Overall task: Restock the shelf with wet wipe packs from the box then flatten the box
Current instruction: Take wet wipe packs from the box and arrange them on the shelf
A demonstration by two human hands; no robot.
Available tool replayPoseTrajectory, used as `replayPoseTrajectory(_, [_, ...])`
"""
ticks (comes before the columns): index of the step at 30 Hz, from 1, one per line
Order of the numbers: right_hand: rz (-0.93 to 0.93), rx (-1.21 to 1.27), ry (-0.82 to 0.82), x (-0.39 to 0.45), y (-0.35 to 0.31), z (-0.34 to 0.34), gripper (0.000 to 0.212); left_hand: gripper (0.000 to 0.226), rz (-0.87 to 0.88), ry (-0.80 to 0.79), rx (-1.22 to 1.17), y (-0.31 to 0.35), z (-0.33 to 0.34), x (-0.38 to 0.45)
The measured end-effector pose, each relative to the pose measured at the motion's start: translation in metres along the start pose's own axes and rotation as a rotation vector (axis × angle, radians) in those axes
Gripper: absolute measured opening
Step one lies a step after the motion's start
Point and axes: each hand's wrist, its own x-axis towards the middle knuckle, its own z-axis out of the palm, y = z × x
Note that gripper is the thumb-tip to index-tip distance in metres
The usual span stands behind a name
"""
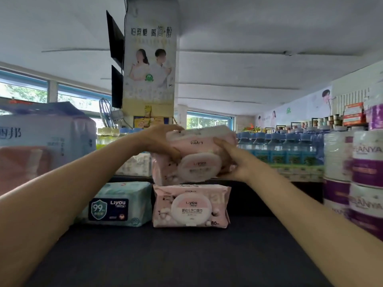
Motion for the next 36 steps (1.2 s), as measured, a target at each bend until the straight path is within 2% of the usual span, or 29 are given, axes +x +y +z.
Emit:
replayPoseTrajectory(2, [0.019, -0.110, 0.022, 0.010, 0.017, -0.007, 0.046, 0.073, -0.045, -0.062, -0.058, -0.009, 0.008, 0.006])
replayPoseTrajectory(5, [-0.064, -0.490, 0.156, 0.023, 0.026, -0.013, 0.060, 0.049, -0.105, -0.047, -0.109, -0.021, 0.023, 0.011])
replayPoseTrajectory(7, [-0.167, -0.702, 0.201, 0.025, 0.026, -0.011, 0.057, 0.044, -0.131, -0.075, -0.111, -0.023, 0.031, 0.011])
replayPoseTrajectory(9, [-0.188, -0.841, 0.178, 0.019, 0.027, -0.007, 0.057, 0.043, -0.119, -0.089, -0.066, -0.021, 0.036, 0.009])
replayPoseTrajectory(11, [-0.164, -0.890, 0.176, 0.009, 0.032, -0.003, 0.060, 0.040, -0.063, -0.051, 0.086, -0.015, 0.041, 0.005])
replayPoseTrajectory(14, [-0.153, -0.908, 0.207, -0.019, 0.039, 0.001, 0.071, 0.034, 0.077, 0.112, 0.268, -0.001, 0.056, -0.004])
replayPoseTrajectory(17, [-0.192, -1.012, 0.271, -0.057, 0.032, 0.003, 0.067, 0.031, 0.219, 0.143, 0.214, 0.029, 0.072, -0.023])
replayPoseTrajectory(21, [-0.230, -1.290, 0.462, -0.130, 0.020, -0.019, 0.043, 0.029, 0.395, 0.062, -0.081, 0.088, 0.094, -0.058])
replayPoseTrajectory(24, [-0.099, -1.447, 0.582, -0.212, 0.020, -0.057, 0.034, 0.028, 0.497, -0.060, -0.301, 0.147, 0.122, -0.095])
replayPoseTrajectory(28, [0.202, -1.439, 0.667, -0.358, 0.040, -0.117, 0.031, 0.026, 0.721, -0.271, -0.507, 0.248, 0.180, -0.179])
replayPoseTrajectory(33, [0.591, -1.216, 0.868, -0.573, 0.115, -0.172, 0.025, 0.028, 1.096, -0.694, -0.467, 0.361, 0.269, -0.355])
replayPoseTrajectory(36, [0.846, -1.062, 1.005, -0.708, 0.169, -0.189, 0.024, 0.029, 1.281, -0.882, -0.429, 0.414, 0.306, -0.471])
